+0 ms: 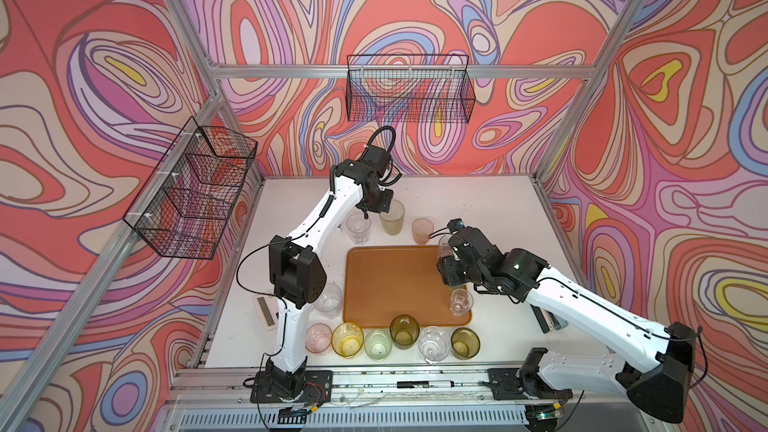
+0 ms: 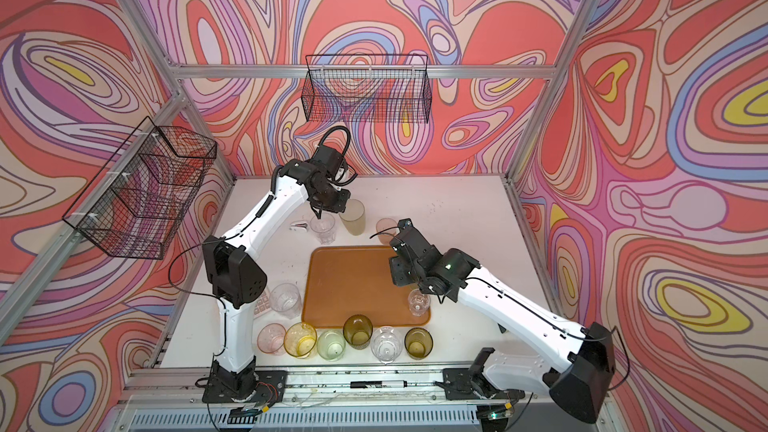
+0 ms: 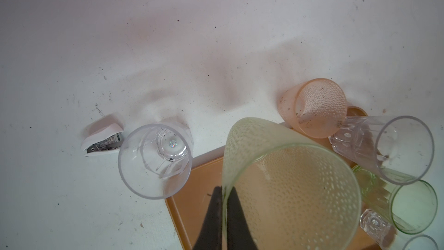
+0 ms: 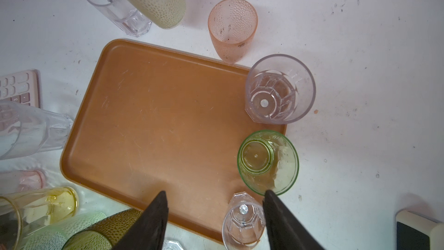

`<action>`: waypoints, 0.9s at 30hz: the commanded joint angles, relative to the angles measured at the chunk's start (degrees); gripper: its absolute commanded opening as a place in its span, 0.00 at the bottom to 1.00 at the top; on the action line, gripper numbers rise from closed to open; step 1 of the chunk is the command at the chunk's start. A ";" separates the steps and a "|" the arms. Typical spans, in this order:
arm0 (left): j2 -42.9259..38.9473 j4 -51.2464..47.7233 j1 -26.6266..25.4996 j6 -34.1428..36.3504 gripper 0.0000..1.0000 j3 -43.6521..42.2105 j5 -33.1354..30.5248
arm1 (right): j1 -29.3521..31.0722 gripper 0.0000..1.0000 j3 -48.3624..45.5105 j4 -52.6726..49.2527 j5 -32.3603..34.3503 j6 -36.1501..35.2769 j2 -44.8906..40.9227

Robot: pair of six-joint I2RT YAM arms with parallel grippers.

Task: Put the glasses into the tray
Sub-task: 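Lower left gripper onto the pale green glass rim and close it, then lift the pale green glass with left gripper and carry it over the tray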

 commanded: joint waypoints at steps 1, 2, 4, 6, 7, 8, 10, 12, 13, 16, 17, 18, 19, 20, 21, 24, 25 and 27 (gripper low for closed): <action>-4.94 -0.57 -0.94 -1.36 0.00 -3.21 0.82 | 0.21 0.68 1.57 0.01 0.37 -0.68 -1.51; -5.77 -0.16 -1.12 -1.72 0.00 -4.11 1.45 | 0.18 0.69 1.79 -0.16 -0.24 -0.44 -1.68; -6.92 -0.15 -1.27 -2.42 0.00 -5.35 2.33 | 0.18 0.69 1.88 -0.11 -0.70 -0.14 -2.07; -8.13 0.33 -1.58 -2.58 0.00 -6.80 3.75 | 0.16 0.69 1.90 -0.30 -0.57 -0.13 -2.58; -8.68 0.62 -1.89 -3.08 0.00 -7.58 3.64 | 0.23 0.69 1.91 -0.45 -0.24 -0.12 -2.81; -9.26 0.83 -2.27 -3.27 0.00 -8.30 3.69 | 0.20 0.69 1.87 -0.66 -0.01 -0.07 -2.96; -10.28 0.85 -3.19 -3.45 0.00 -9.62 3.05 | 0.22 0.70 1.90 -1.29 0.08 0.25 -3.26; -10.98 0.24 -4.50 -4.46 0.00 -10.57 1.08 | 0.19 0.70 1.84 -2.23 -0.88 0.51 -3.70; -11.08 -0.28 -4.96 -5.01 0.00 -10.67 0.60 | 0.19 0.70 1.84 -2.62 -0.80 0.70 -3.97; -11.75 -1.52 -6.19 -6.78 0.00 -11.27 -0.49 | 0.12 0.71 1.80 -3.66 0.49 1.44 -4.80; -12.03 -1.71 -6.55 -7.58 0.00 -11.74 -0.82 | 0.13 0.72 1.82 -3.73 0.91 1.74 -5.02; -12.44 -1.66 -6.82 -8.26 0.00 -12.26 -0.96 | 0.06 0.72 1.77 -3.87 1.21 1.98 -5.20; -12.88 -1.39 -7.20 -8.93 0.00 -13.03 -0.87 | 0.00 0.72 1.71 -3.76 1.35 2.27 -5.36; -13.38 -1.06 -7.61 -9.78 0.00 -13.97 -0.98 | -0.14 0.72 1.64 -3.72 1.46 2.55 -5.46; -13.77 -0.72 -8.01 -10.35 0.00 -14.73 -1.03 | -0.20 0.72 1.62 -3.66 1.32 2.73 -5.47; -14.76 0.03 -9.60 -11.82 0.00 -17.31 -1.26 | -0.53 0.73 1.56 -3.27 1.04 2.75 -5.47; -14.90 0.24 -10.21 -12.11 0.00 -17.98 -1.25 | -0.69 0.73 1.62 -3.25 0.97 2.89 -5.47; -15.17 0.83 -11.26 -12.71 0.00 -19.21 -1.50 | -1.29 0.73 1.62 -3.06 0.27 2.91 -5.52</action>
